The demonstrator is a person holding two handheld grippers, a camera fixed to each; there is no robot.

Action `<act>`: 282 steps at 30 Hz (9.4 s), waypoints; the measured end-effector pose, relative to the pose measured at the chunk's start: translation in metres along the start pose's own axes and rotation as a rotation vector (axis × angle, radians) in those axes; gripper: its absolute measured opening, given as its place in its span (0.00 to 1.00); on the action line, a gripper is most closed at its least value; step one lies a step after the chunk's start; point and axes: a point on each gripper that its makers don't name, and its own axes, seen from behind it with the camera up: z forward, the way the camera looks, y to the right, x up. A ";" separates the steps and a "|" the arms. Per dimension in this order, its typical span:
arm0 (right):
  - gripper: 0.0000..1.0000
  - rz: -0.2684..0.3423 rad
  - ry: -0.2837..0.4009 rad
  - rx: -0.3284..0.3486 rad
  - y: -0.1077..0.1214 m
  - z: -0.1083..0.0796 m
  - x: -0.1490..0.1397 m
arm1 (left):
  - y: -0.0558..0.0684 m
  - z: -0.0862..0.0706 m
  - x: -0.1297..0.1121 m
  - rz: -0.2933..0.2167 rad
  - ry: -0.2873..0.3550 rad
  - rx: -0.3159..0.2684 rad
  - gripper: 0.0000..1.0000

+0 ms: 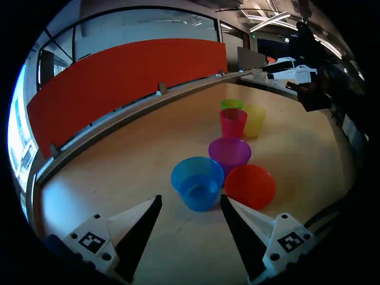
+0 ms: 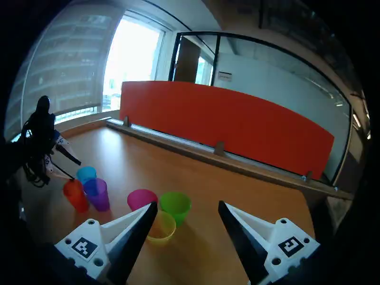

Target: Pour water

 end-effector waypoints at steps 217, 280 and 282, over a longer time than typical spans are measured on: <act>1.00 -0.081 -0.280 0.202 -0.023 0.116 -0.062 | 0.006 -0.059 0.059 -0.088 0.263 0.089 0.88; 1.00 -0.024 -0.479 0.213 -0.022 0.125 -0.080 | 0.006 -0.063 0.054 -0.088 0.259 0.090 0.88; 1.00 -0.024 -0.480 0.212 -0.023 0.125 -0.081 | 0.005 -0.063 0.053 -0.087 0.258 0.091 0.88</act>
